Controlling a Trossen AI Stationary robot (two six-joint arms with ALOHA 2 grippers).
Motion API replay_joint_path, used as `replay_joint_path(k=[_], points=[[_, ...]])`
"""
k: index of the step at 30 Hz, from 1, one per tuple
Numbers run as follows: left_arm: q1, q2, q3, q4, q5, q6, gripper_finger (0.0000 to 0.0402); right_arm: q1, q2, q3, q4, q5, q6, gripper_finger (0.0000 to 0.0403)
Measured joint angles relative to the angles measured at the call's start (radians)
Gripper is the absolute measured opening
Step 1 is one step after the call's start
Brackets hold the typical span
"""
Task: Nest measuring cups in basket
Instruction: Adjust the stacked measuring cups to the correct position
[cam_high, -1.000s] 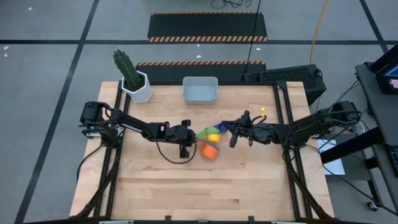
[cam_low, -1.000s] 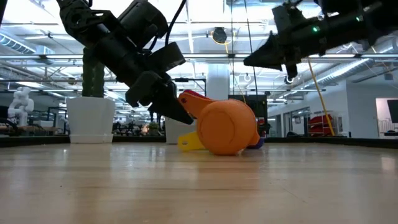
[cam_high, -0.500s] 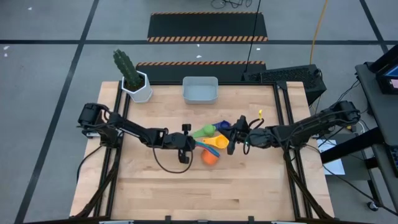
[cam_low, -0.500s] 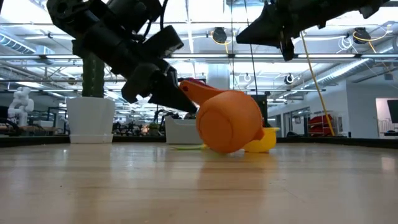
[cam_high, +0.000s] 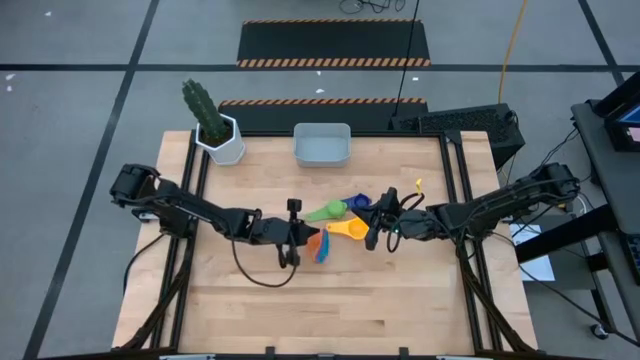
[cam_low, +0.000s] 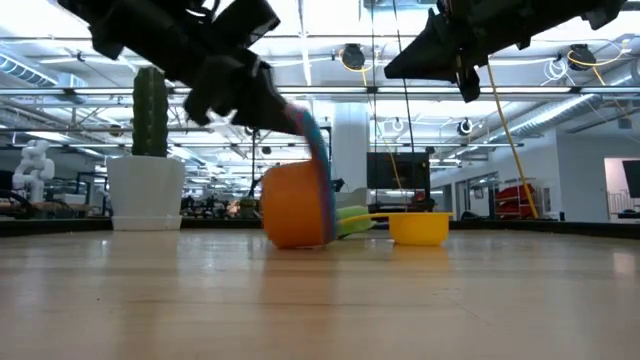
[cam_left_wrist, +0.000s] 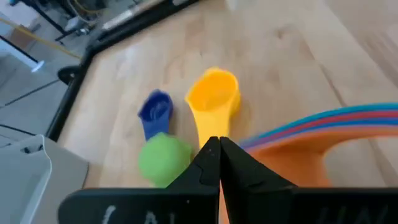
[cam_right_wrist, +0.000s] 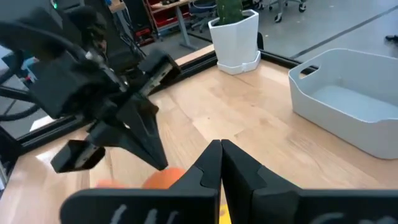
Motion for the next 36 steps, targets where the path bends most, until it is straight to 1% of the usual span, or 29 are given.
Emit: replay_joint_path(k=[6,10,13,17,20,23,26,30,36], points=[[-0.009,-0.031,-0.004,-0.051,-0.029,0.004,0.0,-0.005,0.0,0.0,-0.047,-0.002,0.001,0.0],[-0.015,-0.044,-0.001,-0.048,-0.04,-0.001,0.0,-0.013,0.0,0.0,-0.053,-0.003,0.001,0.0],[-0.027,-0.072,-0.001,-0.034,-0.048,-0.042,0.0,-0.014,0.0,0.0,-0.058,-0.004,-0.005,0.0],[-0.062,-0.124,-0.002,-0.061,-0.057,-0.122,0.0,-0.013,0.0,0.0,-0.084,-0.005,-0.006,0.0],[-0.097,-0.155,-0.002,-0.096,-0.059,-0.195,0.0,-0.009,0.012,-0.001,-0.106,-0.006,0.012,0.0],[-0.137,-0.157,-0.002,-0.103,-0.064,-0.292,0.0001,0.003,0.033,-0.002,-0.12,-0.006,0.034,0.0],[-0.188,-0.144,-0.002,-0.095,-0.066,-0.394,0.001,0.02,0.066,-0.002,-0.122,-0.007,0.061,0.0],[-0.266,-0.105,-0.002,-0.098,-0.089,-0.548,0.0037,0.055,0.108,-0.002,-0.118,0.001,0.121,0.0],[-0.38,-0.02,-0.001,-0.07,-0.183,-0.775,0.0088,0.143,0.138,-0.002,-0.106,0.078,0.175,0.0]])
